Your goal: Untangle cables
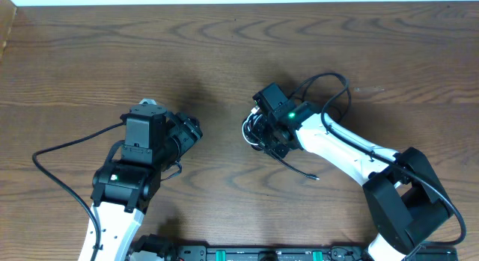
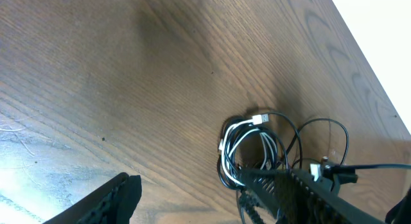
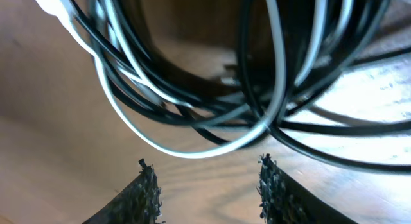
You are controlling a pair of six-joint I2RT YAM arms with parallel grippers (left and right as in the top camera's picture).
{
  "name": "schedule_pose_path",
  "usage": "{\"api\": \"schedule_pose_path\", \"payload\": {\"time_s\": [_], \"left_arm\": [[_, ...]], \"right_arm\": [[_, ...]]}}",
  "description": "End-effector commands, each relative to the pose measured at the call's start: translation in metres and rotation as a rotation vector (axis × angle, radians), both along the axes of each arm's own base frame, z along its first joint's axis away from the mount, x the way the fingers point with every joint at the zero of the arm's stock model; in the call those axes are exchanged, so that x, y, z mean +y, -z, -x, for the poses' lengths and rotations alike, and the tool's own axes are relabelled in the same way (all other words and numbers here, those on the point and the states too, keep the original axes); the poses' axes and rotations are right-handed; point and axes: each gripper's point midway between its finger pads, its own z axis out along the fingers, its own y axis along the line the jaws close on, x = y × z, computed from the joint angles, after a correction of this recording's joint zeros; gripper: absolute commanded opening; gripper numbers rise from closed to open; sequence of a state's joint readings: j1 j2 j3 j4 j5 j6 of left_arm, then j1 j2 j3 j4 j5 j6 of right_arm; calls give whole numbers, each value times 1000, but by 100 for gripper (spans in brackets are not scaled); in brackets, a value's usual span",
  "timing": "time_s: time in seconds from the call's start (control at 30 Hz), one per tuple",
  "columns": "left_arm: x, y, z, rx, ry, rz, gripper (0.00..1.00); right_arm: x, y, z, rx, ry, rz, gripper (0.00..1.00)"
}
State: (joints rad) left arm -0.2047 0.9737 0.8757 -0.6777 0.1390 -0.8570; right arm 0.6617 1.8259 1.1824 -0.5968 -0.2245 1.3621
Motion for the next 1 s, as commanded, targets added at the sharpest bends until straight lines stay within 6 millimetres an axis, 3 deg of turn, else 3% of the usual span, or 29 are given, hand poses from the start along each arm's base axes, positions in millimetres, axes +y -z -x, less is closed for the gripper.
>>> {"api": "schedule_pose_path", "payload": {"time_s": [0.0,0.17,0.23,0.3,0.37,0.5,0.57,0.77,0.87,0.97], "left_arm": [[3,-4,-2,-13,-5,-18,73],[3,-4,-2,-12,-5,-18,73],[3,-4,-2,-12,-5,-18,73],[3,-4,-1,-9,-5,-18,73],[4,-3,-1,-4,-5,-20,73],[4,-1,2,9,-5,-22,73],[4,-1,2,9,-6,-22,73],[4,-1,2,9,-6,-23,73],[4,-1,2,9,-6,-23,74],[4,0,2,9,-6,-23,74]], "right_arm": [[-1,2,-14,-40,80,15,48],[1,16,-10,-15,70,29,49],[1,33,-10,18,87,46,45],[1,44,-10,30,86,52,35],[0,50,-9,40,78,63,15],[0,47,-10,2,-6,67,1],[1,42,-11,-32,-69,67,1],[19,0,-21,-237,-351,-2,1],[21,-39,-24,-377,-486,-31,1],[27,-94,-13,-541,-661,-110,1]]}}
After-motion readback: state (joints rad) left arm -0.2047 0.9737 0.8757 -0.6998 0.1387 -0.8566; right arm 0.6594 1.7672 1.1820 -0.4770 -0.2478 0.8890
